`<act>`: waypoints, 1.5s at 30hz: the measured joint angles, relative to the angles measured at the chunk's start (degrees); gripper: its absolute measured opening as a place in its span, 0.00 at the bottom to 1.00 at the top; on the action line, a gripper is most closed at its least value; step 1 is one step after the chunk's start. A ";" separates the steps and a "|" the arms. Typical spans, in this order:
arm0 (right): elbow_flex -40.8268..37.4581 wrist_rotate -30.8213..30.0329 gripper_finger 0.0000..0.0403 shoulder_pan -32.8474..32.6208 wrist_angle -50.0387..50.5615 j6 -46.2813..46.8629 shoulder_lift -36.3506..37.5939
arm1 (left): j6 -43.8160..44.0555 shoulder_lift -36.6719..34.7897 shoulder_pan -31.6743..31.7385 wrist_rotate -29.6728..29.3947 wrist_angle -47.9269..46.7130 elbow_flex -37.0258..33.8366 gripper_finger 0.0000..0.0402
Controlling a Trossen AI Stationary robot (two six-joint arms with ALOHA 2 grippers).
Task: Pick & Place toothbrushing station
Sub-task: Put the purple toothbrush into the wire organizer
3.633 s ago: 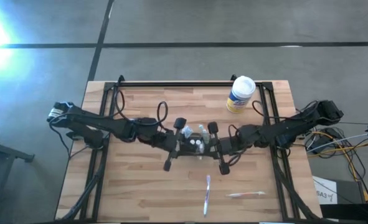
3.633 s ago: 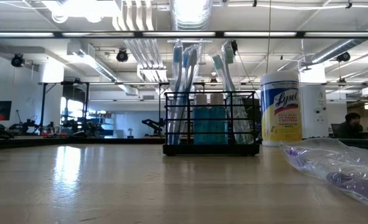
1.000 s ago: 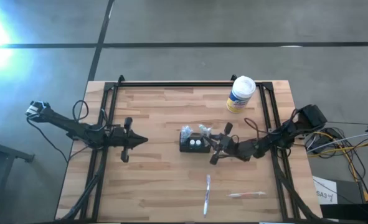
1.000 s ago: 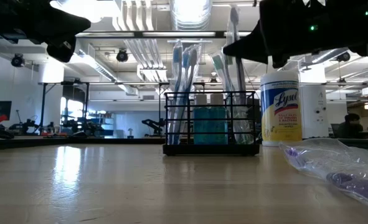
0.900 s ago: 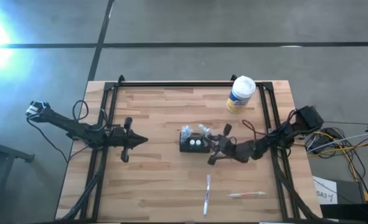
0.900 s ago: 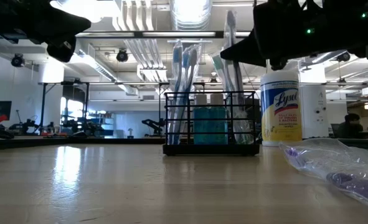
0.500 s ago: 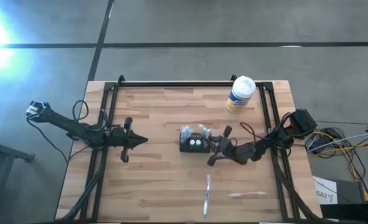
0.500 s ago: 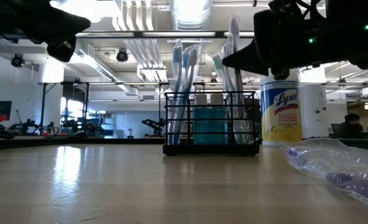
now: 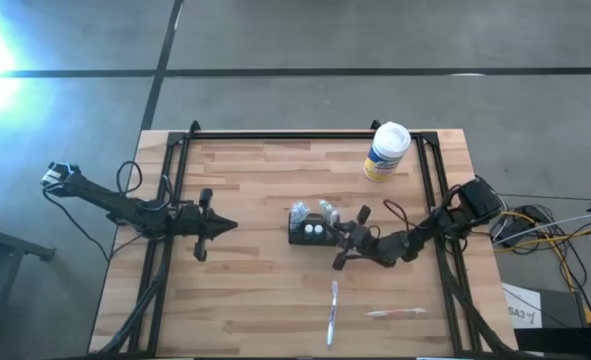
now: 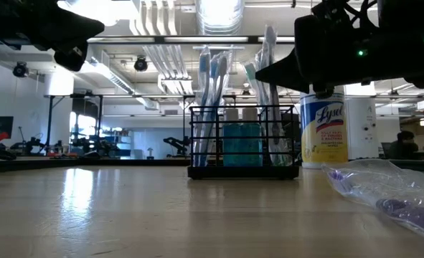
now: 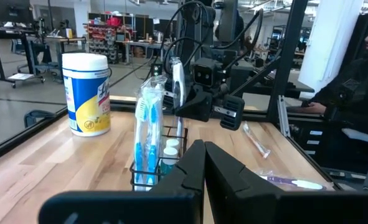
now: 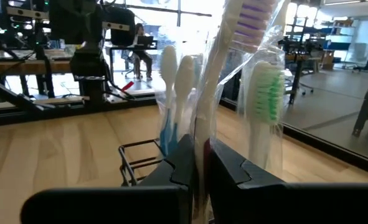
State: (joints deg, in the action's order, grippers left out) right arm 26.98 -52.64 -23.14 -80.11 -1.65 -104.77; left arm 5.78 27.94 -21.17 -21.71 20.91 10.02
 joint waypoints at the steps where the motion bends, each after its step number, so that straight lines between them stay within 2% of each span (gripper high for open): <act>1: 0.00 0.02 0.05 0.00 -0.01 0.02 0.00 | 0.00 0.00 0.00 0.01 0.02 0.00 0.02; 7: 0.00 0.24 0.09 -0.12 0.07 1.52 0.02 | 0.33 0.00 0.00 0.02 0.00 0.00 0.02; 12: 0.00 3.43 0.13 -0.13 0.43 1.74 0.02 | 0.37 0.00 0.00 0.17 0.01 0.00 0.02; 25: 0.00 3.63 0.39 -0.26 0.27 1.92 2.15 | 0.42 0.00 0.00 0.22 0.00 0.00 0.02; 34: 0.00 3.32 0.46 -1.47 0.59 -1.88 5.55 | 0.57 0.00 0.02 1.01 -1.43 0.00 0.02; 38: -0.35 1.84 0.46 -3.77 0.64 -9.06 9.90 | 0.96 0.00 0.02 1.40 -2.37 0.00 0.02; 42: -2.45 -1.29 0.46 -6.75 0.50 -17.67 17.27 | 0.96 0.00 0.04 1.36 -2.60 0.00 0.02; 45: -5.88 1.05 0.44 -9.06 0.74 -19.81 24.88 | 1.77 0.42 0.04 1.19 -3.17 0.00 0.02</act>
State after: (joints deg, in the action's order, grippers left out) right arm 21.10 -51.59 -32.20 -79.37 -21.47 -79.89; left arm 7.56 28.37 -21.12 -20.53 17.74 10.02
